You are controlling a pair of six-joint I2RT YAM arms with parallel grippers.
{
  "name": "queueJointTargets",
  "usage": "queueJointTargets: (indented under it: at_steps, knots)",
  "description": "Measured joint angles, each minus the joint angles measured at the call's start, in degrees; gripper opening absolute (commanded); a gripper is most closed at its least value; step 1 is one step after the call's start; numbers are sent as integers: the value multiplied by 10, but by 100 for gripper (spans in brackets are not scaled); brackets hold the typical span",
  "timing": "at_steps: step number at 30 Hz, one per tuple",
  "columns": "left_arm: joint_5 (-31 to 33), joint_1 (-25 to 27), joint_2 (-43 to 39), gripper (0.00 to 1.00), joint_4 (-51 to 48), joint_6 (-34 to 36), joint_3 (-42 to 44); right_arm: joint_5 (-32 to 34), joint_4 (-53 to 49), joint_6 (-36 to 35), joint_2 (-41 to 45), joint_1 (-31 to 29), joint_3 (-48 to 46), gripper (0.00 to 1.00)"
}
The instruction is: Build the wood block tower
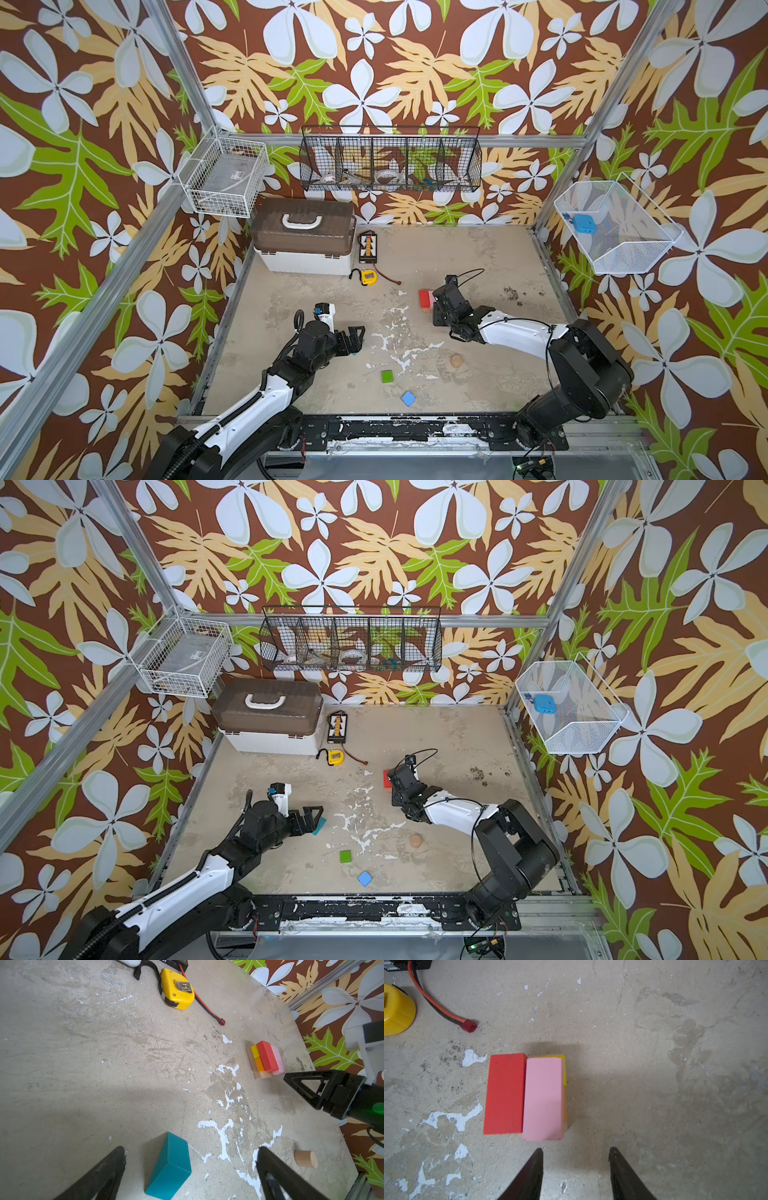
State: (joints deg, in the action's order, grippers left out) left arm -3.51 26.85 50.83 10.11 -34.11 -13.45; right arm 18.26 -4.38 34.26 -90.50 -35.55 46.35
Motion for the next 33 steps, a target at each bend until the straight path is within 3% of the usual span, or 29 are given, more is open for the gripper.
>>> queueJointTargets:
  at_steps: [2,9,12,23,33]
  knots:
    - [0,0,0,100,0,0,0,1,-1,0,2,0,0,56]
    - [0,0,1,100,0,0,0,-17,-1,0,6,0,33,85]
    - [0,0,1,100,0,0,0,-27,0,0,-12,0,64,89]
    - [0,0,1,100,0,2,0,-28,-19,0,-99,0,146,89]
    - [0,0,1,100,0,2,0,-17,-34,0,-127,0,165,82]
